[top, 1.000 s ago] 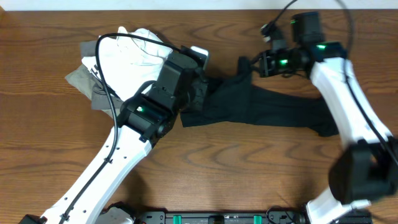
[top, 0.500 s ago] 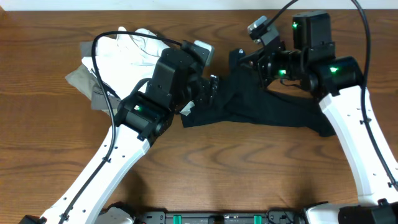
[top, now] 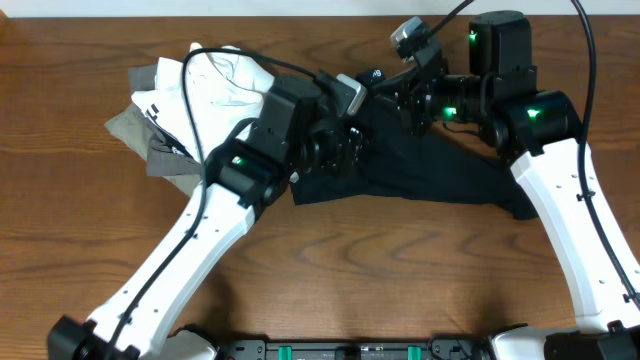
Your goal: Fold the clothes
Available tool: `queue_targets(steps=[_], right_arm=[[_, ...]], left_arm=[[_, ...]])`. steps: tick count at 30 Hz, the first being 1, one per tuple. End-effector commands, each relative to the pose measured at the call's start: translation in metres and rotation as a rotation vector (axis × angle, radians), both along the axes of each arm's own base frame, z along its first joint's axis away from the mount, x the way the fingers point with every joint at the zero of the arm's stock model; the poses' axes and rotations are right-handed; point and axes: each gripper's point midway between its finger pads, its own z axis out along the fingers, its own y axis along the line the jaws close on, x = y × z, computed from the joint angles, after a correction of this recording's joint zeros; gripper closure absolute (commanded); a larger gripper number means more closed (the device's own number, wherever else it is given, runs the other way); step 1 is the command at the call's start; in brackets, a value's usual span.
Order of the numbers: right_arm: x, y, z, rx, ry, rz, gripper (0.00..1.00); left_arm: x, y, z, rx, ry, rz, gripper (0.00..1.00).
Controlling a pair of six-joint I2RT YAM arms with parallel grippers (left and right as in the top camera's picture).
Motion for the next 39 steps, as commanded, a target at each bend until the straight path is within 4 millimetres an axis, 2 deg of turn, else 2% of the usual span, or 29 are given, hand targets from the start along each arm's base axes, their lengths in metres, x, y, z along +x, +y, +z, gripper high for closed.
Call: queue_targets(steps=[1, 4, 5, 8, 10, 13, 15, 19, 20, 25, 31, 35, 39], right_arm=[[-0.017, 0.008, 0.022, 0.058, -0.021, 0.053, 0.99], [-0.017, 0.007, 0.022, 0.06, -0.018, 0.051, 0.99], [-0.017, 0.007, 0.022, 0.059, -0.019, 0.049, 0.99], [-0.007, -0.003, 0.016, 0.013, -0.024, -0.018, 0.99], [0.007, -0.022, 0.004, -0.063, -0.011, -0.136, 0.99], [0.026, -0.064, -0.015, -0.181, 0.027, -0.346, 0.99], [0.032, -0.087, -0.023, -0.23, 0.049, -0.433, 0.96], [0.038, -0.127, -0.038, -0.265, 0.127, -0.562, 0.73], [0.038, -0.134, -0.042, -0.269, 0.151, -0.58, 0.61], [0.03, -0.167, -0.081, -0.313, 0.34, -0.657, 0.44], [0.018, -0.205, -0.137, -0.395, 0.598, -0.781, 0.4], [0.019, -0.23, -0.164, -0.405, 0.704, -0.854, 0.37], [0.017, -0.254, -0.192, -0.407, 0.811, -0.908, 0.33]], left_arm=[[0.006, -0.007, 0.005, -0.017, -0.03, -0.028, 0.6], [0.01, -0.009, 0.012, -0.021, -0.073, -0.041, 0.73], [0.011, -0.009, 0.013, -0.024, -0.079, -0.039, 0.8], [0.01, -0.008, 0.016, -0.026, -0.085, -0.037, 0.94], [0.008, -0.006, 0.019, -0.028, -0.09, -0.037, 0.94], [0.008, 0.001, 0.032, -0.023, -0.127, -0.002, 0.94], [0.009, 0.009, 0.042, -0.017, -0.163, 0.032, 0.93], [0.011, 0.024, 0.067, -0.013, -0.245, 0.106, 0.94], [0.012, 0.028, 0.072, -0.012, -0.264, 0.125, 0.94], [0.012, 0.041, 0.091, -0.012, -0.324, 0.185, 0.94], [0.023, 0.068, 0.114, 0.019, -0.421, 0.339, 0.94], [0.021, 0.07, 0.126, 0.008, -0.461, 0.339, 0.94], [0.02, 0.07, 0.125, 0.01, -0.458, 0.338, 0.94]])
